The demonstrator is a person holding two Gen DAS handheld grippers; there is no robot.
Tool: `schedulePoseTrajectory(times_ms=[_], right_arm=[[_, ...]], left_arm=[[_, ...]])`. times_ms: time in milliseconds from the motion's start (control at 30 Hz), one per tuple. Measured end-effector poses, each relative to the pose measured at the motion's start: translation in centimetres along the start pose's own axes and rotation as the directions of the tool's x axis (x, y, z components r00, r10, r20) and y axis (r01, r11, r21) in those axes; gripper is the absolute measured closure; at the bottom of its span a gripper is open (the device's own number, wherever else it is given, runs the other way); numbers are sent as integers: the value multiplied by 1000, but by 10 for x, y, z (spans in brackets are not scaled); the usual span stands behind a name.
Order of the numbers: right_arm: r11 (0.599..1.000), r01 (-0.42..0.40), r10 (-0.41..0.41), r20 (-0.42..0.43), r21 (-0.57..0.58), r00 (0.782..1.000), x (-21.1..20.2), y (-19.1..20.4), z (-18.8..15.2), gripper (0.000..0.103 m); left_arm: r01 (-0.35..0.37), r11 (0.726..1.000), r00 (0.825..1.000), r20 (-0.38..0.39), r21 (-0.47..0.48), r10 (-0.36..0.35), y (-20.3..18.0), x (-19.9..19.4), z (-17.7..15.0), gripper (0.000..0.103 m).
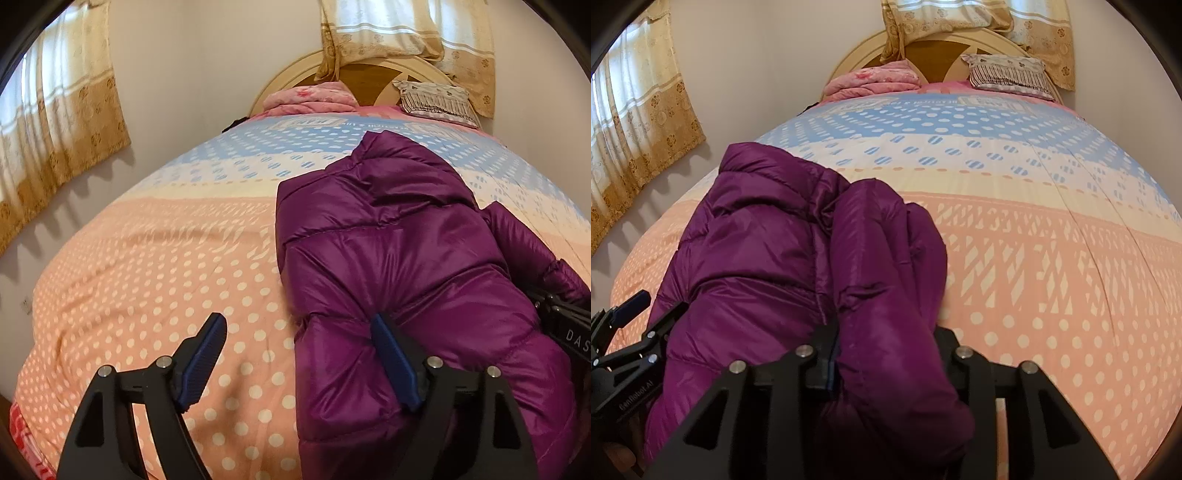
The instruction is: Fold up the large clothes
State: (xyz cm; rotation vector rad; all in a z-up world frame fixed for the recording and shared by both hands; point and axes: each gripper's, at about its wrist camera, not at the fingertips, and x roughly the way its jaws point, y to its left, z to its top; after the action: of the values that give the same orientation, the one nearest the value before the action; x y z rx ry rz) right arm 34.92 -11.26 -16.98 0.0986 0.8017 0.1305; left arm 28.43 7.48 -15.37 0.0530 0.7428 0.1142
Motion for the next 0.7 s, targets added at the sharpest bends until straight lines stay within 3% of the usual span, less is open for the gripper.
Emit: schedulePoseTrajectory(times_ms=[200, 333, 500, 600, 700], right_arm=[[1000, -1, 1, 3, 15, 1000, -15, -1, 3, 59], [1000, 16, -17, 36, 12, 999, -49, 4, 1, 59], [999, 22, -17, 148, -30, 989, -137, 17, -15, 42], [997, 59, -47, 220, -45, 974, -198, 25, -36, 31], [996, 90, -78, 278, -29, 957, -240, 30, -51, 27]], left_arm=[[-5, 999, 1000, 11, 31, 5, 1, -24, 4, 22], [-41, 999, 997, 71, 8, 41, 11, -72, 9, 22], [-57, 997, 980, 187, -55, 66, 38, -163, 5, 22], [-78, 993, 959, 266, -88, 99, 58, -219, -5, 19], [-45, 991, 945, 318, -126, 83, 69, -255, -15, 16]])
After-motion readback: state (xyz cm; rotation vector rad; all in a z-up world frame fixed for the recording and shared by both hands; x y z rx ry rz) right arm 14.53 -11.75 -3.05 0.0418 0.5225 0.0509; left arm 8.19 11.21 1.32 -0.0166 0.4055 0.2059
